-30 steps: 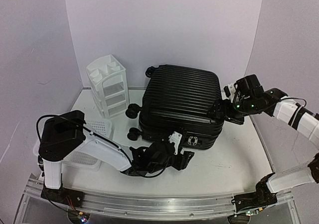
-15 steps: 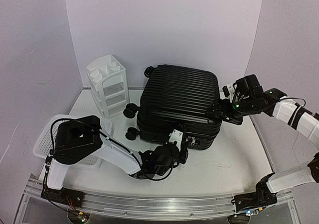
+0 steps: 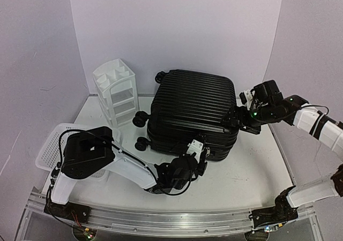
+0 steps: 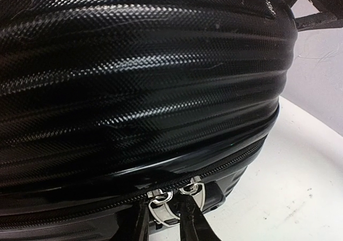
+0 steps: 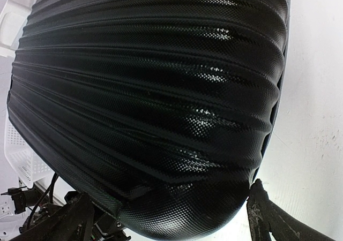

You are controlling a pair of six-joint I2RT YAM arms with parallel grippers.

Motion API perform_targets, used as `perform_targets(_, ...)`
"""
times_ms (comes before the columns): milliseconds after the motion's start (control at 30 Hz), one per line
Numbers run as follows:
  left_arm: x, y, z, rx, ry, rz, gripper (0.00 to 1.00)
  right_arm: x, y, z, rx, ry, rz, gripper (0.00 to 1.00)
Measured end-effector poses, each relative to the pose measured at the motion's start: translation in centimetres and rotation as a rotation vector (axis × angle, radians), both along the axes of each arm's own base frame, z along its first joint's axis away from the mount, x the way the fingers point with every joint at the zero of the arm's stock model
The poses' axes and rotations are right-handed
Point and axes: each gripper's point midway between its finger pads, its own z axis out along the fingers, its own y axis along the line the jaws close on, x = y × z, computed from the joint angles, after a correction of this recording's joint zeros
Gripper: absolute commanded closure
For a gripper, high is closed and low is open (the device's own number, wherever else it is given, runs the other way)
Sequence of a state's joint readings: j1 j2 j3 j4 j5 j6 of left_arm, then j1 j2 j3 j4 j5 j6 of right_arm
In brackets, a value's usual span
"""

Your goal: Open, take out, and arrange the luggage

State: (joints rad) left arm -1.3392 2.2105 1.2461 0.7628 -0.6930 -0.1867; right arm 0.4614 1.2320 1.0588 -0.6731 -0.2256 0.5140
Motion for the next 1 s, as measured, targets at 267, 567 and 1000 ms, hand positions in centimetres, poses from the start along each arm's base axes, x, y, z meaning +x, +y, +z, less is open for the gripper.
perform_targets(267, 0.1, 0.1, 0.1, 0.046, -0.04, 0.019, 0.67, 0.0, 0.0, 0.0, 0.003, 0.0, -0.002, 0.02)
perform_targets(567, 0.3, 0.3, 0.0, 0.087, -0.078, 0.06, 0.86, 0.0, 0.0, 0.0, 0.004, -0.001, -0.002, 0.02)
perform_targets(1000, 0.8, 2.1, -0.6, 0.155, -0.117, 0.126, 1.0, -0.1, 0.1, 0.0, -0.002, -0.007, 0.004, 0.02)
